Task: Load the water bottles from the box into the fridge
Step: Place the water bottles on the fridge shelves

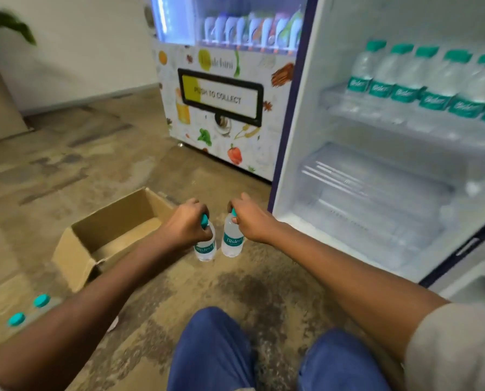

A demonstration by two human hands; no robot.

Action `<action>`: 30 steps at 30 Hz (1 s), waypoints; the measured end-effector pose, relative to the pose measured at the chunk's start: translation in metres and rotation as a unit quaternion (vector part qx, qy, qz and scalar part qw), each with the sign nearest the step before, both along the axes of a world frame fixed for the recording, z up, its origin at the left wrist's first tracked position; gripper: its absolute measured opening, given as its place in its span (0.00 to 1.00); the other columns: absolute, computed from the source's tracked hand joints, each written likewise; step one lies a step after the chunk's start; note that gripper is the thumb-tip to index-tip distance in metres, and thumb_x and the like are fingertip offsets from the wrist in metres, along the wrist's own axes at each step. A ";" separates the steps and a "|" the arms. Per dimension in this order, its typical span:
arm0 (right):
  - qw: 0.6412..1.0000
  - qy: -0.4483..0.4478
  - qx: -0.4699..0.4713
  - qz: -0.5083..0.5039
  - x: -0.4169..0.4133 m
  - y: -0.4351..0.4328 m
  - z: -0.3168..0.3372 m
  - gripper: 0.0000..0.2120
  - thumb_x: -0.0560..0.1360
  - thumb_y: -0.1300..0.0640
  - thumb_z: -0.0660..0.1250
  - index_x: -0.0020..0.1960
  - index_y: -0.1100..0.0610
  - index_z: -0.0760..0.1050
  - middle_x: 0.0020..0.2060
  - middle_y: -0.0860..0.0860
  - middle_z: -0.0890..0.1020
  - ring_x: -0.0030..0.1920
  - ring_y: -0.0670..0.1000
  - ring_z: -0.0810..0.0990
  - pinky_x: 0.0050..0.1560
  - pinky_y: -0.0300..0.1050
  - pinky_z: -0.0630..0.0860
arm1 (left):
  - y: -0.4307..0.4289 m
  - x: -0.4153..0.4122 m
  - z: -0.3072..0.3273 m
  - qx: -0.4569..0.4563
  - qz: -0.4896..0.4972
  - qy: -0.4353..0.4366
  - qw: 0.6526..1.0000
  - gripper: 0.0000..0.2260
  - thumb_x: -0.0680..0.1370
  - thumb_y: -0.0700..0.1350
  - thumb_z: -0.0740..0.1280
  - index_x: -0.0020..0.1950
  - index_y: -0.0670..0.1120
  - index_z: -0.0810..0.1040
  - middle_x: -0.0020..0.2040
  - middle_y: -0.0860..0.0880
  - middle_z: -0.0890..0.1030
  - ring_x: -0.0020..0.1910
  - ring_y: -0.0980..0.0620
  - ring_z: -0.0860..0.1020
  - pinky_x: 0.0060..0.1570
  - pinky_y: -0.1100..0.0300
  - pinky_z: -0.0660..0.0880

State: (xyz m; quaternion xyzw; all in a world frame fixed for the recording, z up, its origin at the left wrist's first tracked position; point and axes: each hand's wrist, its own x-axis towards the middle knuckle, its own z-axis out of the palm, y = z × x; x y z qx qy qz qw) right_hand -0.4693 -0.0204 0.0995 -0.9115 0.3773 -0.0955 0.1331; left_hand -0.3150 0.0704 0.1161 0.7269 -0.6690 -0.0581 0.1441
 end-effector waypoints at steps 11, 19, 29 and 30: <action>0.993 -0.007 -0.090 -0.079 -0.097 -0.062 0.119 0.08 0.78 0.57 0.64 0.57 0.56 0.73 0.53 0.56 0.74 0.49 0.55 0.76 0.54 0.52 0.77 | -0.099 -0.094 0.117 -0.044 -0.073 0.116 0.990 0.13 0.67 0.39 0.76 0.48 0.41 0.76 0.44 0.45 0.78 0.37 0.48 0.81 0.31 0.55 0.81; 0.974 0.014 -0.168 -0.150 -0.153 -0.115 0.208 0.09 0.78 0.60 0.63 0.58 0.57 0.73 0.56 0.57 0.77 0.52 0.56 0.77 0.54 0.50 0.77 | -0.159 -0.142 0.196 -0.061 -0.110 0.170 0.977 0.15 0.68 0.38 0.76 0.51 0.40 0.76 0.47 0.44 0.79 0.40 0.46 0.82 0.33 0.56 0.82; 0.944 0.014 -0.228 -0.239 -0.214 -0.172 0.326 0.13 0.78 0.64 0.59 0.61 0.59 0.73 0.60 0.59 0.76 0.54 0.59 0.78 0.48 0.46 0.74 | -0.235 -0.201 0.296 -0.080 -0.164 0.173 0.968 0.09 0.71 0.38 0.74 0.41 0.42 0.74 0.41 0.45 0.78 0.36 0.49 0.81 0.33 0.56 0.82; 0.942 0.010 -0.233 -0.243 -0.222 -0.178 0.335 0.13 0.77 0.65 0.60 0.61 0.59 0.74 0.60 0.60 0.76 0.54 0.59 0.79 0.46 0.45 0.74 | -0.243 -0.207 0.305 -0.087 -0.169 0.175 0.966 0.08 0.71 0.38 0.74 0.42 0.40 0.75 0.41 0.44 0.79 0.35 0.49 0.81 0.32 0.57 0.81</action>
